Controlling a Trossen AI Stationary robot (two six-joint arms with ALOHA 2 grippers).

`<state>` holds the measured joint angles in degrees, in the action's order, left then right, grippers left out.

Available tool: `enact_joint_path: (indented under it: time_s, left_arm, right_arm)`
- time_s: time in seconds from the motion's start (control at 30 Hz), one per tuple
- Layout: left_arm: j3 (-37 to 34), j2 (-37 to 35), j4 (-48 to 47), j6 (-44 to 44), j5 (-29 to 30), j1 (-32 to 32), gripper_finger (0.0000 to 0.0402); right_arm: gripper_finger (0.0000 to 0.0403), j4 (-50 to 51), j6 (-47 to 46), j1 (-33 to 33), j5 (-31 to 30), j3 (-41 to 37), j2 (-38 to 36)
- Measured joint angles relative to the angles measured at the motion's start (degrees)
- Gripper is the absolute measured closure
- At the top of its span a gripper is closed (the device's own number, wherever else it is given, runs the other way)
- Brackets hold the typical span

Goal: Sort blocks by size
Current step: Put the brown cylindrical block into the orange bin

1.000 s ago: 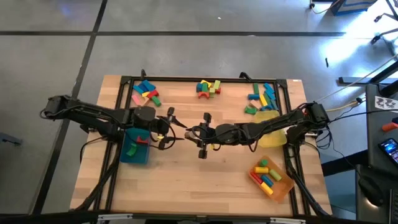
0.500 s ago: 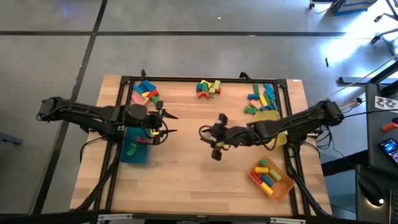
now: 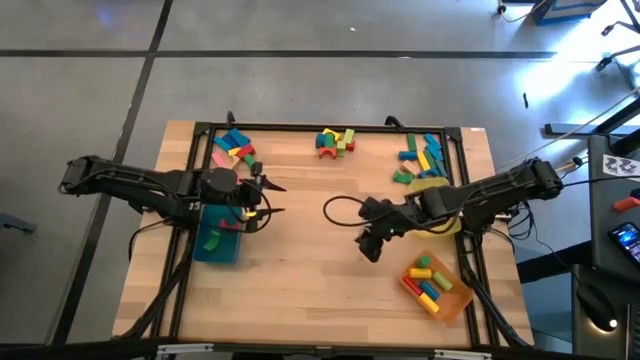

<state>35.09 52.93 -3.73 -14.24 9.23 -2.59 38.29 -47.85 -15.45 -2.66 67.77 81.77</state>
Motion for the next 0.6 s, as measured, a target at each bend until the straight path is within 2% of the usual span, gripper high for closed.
enact_joint_path:
  time_s: [0.23, 0.37, 0.47, 0.6]
  left_arm:
    - [0.0, 0.0, -0.5, 0.0, 0.0, 0.0, 0.0169]
    - [0.0, 0.0, -0.5, 0.2, 0.0, 0.0, 0.0169]
    - [0.0, 0.0, -0.7, 0.3, 0.0, 0.0, 0.0169]
    - [0.0, 0.0, -0.8, 0.3, 0.0, 0.0, 0.0169]
  right_arm:
    - [0.0268, 10.6, -13.9, -3.9, 7.2, 0.0, 0.2]
    - [0.0258, 18.4, -23.8, -7.8, 11.9, 0.0, 0.2]
    - [0.0240, 23.1, -30.2, -10.1, 12.8, 0.0, 0.2]
    - [0.0240, 27.0, -33.0, -12.4, 12.7, -0.8, 0.4]
